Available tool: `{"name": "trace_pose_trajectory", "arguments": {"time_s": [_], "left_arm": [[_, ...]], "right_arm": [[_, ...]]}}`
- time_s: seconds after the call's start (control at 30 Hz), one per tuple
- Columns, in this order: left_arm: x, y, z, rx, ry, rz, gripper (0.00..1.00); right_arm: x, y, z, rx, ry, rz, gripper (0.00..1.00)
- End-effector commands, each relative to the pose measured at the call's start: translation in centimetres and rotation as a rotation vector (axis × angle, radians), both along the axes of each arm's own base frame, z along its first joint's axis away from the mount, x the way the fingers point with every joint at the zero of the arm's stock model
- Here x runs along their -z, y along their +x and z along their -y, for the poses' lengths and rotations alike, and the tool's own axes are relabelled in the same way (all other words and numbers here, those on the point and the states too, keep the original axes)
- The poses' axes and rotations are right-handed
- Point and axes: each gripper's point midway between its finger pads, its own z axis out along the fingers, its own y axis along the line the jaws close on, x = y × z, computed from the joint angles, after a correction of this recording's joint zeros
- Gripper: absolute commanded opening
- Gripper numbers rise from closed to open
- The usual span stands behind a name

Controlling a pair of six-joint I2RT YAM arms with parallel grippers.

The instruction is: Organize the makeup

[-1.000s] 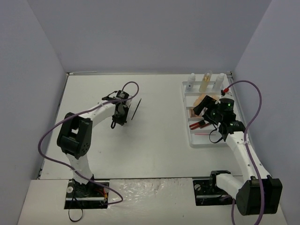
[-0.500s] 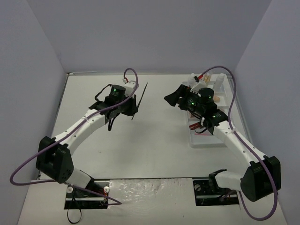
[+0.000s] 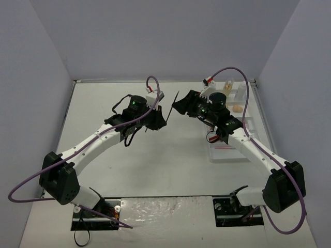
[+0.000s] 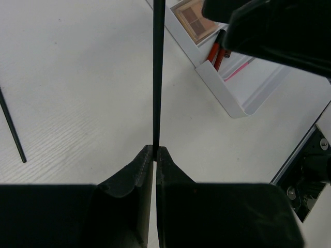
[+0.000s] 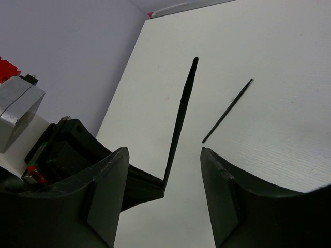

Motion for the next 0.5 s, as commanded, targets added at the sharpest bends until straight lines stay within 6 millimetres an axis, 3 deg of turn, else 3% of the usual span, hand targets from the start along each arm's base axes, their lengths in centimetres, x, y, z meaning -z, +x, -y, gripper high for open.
{"name": "trace_pose_trajectory", "arguments": {"time_s": [0.0,0.47], "left_arm": [[-6.3,0.1,1.8,0.034,-0.136,0.124,0.00],[-7.0,-0.7,3.1,0.077,-0.158,0.124,0.00]], "right_arm": [[-4.0,0.7,-0.8,-0.005,0.043,0.125,0.51],[-1.9,1.1,-1.0,0.002,0.008,0.096,0.35]]}}
